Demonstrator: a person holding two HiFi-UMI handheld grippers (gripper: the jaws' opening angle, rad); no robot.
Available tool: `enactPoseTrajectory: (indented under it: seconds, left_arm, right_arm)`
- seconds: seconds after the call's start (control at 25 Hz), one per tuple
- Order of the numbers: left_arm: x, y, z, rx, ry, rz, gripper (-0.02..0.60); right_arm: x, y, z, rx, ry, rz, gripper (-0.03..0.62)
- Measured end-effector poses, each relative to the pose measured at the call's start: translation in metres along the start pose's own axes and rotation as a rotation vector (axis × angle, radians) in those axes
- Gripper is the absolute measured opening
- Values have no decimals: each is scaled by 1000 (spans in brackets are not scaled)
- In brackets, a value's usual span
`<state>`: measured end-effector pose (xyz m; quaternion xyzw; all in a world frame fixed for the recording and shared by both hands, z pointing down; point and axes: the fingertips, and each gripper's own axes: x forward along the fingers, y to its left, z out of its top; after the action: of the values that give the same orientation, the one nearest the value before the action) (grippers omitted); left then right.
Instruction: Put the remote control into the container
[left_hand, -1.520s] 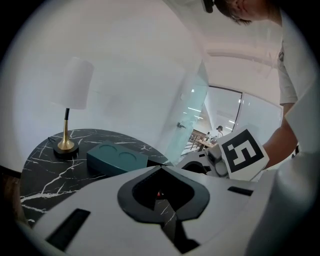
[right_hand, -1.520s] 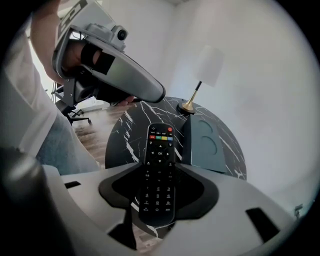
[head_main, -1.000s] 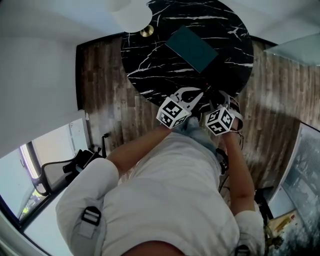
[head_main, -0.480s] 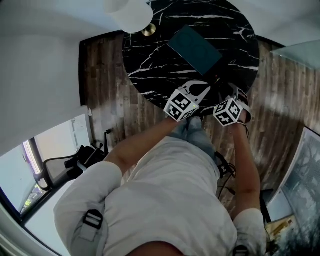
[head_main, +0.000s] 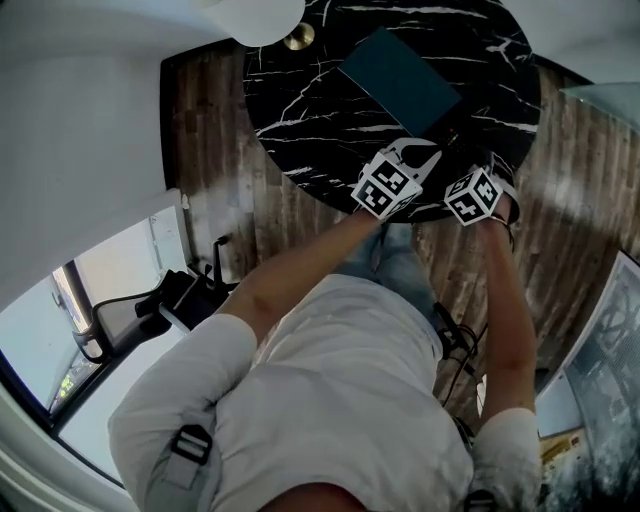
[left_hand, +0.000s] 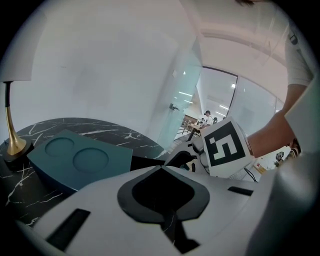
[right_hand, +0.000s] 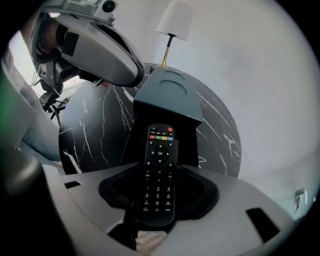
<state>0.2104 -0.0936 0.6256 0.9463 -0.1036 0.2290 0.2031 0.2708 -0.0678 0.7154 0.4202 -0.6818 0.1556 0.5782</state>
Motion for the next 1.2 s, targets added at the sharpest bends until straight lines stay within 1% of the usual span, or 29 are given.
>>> enactPoseTrajectory:
  seconds: [0.32,0.76,0.92,1.08,1.2]
  left_arm:
    - [8,4,-9,-22,23,7,2]
    - [-1,3,-16,-27,26,18,2]
    - [-9,-1,-15,-18,18,22,2]
    - [-20,-5,-8,-6,0,27,2]
    - [-37,-13,1,1,-26,31,2]
  right_arm:
    - [24,8,-13,20,35,66,206]
    - [33,12,-22,37,46,77,206]
    - [34,13,-23,23,40,87,206]
    - [24,7,-20,27,10,91,206]
    - [-6,-5,-12,61,-37,47,206]
